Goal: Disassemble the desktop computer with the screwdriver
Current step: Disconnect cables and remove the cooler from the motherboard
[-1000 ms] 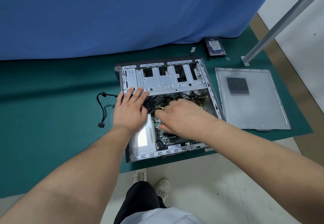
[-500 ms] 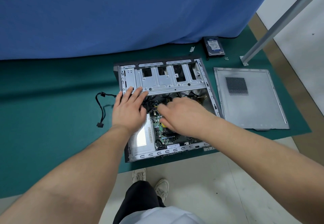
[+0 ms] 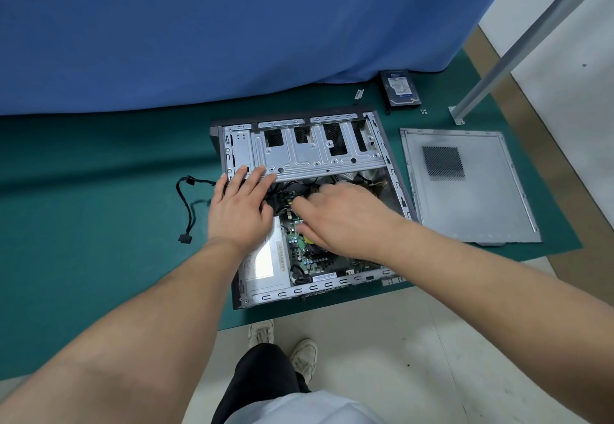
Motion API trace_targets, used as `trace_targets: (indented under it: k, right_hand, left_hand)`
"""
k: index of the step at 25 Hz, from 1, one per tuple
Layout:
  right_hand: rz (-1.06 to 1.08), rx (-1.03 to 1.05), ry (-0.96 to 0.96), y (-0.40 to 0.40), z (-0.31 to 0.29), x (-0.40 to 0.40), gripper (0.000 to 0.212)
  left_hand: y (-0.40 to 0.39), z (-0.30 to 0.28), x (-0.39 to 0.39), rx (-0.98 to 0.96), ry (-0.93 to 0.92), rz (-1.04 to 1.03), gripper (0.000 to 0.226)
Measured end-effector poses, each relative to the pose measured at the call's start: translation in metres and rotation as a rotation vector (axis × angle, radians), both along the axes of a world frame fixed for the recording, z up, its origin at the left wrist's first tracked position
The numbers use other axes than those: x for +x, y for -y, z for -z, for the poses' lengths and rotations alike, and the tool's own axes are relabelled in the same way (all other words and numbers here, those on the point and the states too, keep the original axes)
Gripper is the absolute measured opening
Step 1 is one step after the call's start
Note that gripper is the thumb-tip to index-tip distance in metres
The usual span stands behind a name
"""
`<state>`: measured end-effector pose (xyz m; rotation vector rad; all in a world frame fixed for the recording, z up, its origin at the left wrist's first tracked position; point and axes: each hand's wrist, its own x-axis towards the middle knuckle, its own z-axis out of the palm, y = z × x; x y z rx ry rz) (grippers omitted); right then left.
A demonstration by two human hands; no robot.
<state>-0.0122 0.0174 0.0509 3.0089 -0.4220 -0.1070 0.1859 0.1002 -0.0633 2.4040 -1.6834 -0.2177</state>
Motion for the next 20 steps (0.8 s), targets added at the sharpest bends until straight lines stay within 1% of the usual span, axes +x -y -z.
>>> trace_targets:
  k: [1,2,3,4,5,7,8,9,10,12,13,14,16,19,20]
  right_hand:
    - [-0.128,0.052,-0.009,0.006,-0.003,-0.002,0.029]
    - [-0.212,0.099,-0.027,0.012,-0.006,-0.003,0.028]
    - [-0.236,0.140,-0.044,0.014,-0.008,-0.005,0.028]
    - [-0.184,0.150,-0.044,0.012,-0.007,-0.007,0.032]
    - [-0.064,0.116,-0.016,0.008,-0.005,-0.008,0.040]
    - [0.215,-0.017,0.009,-0.004,-0.001,-0.006,0.057]
    - [0.275,-0.062,0.012,-0.008,0.002,-0.003,0.058]
    - [0.277,-0.083,0.015,-0.011,0.005,0.000,0.055]
    - [0.218,-0.069,0.017,-0.011,0.007,0.002,0.048]
    - [-0.004,0.009,-0.019,-0.006,0.005,0.000,0.031]
    - [-0.087,0.026,-0.025,-0.002,0.002,-0.001,0.026]
    - [-0.120,0.037,-0.021,0.003,-0.001,-0.002,0.026]
    - [-0.042,0.031,-0.028,0.005,-0.004,-0.004,0.035]
    - [0.199,-0.090,0.005,-0.002,-0.001,-0.004,0.055]
    - [0.220,-0.122,0.014,-0.004,0.001,-0.005,0.054]
  left_hand:
    - [0.000,0.000,0.000,-0.001,-0.002,0.000,0.059]
    - [0.000,0.000,0.000,-0.002,-0.004,0.000,0.059]
    - [0.000,0.000,0.000,-0.002,-0.005,0.000,0.060]
    - [0.000,0.000,0.000,-0.001,-0.003,0.000,0.060]
    - [0.000,0.000,0.000,0.000,0.001,-0.001,0.060]
    - [0.000,0.001,-0.001,0.002,0.007,-0.002,0.061]
    - [0.000,0.001,-0.001,0.000,0.009,-0.001,0.061]
    - [0.000,0.002,-0.001,-0.003,0.008,-0.001,0.060]
    - [0.001,0.002,-0.001,-0.006,0.006,-0.001,0.060]
    - [0.001,0.002,0.000,-0.008,0.005,-0.001,0.059]
    - [0.001,0.002,0.000,-0.008,0.009,0.000,0.059]
    - [0.001,0.002,0.000,-0.004,0.012,0.002,0.059]
    - [0.001,0.002,0.000,0.003,0.013,0.005,0.059]
    - [0.001,0.002,0.000,0.002,0.013,0.006,0.060]
    - [0.001,0.002,0.000,0.002,0.012,0.006,0.059]
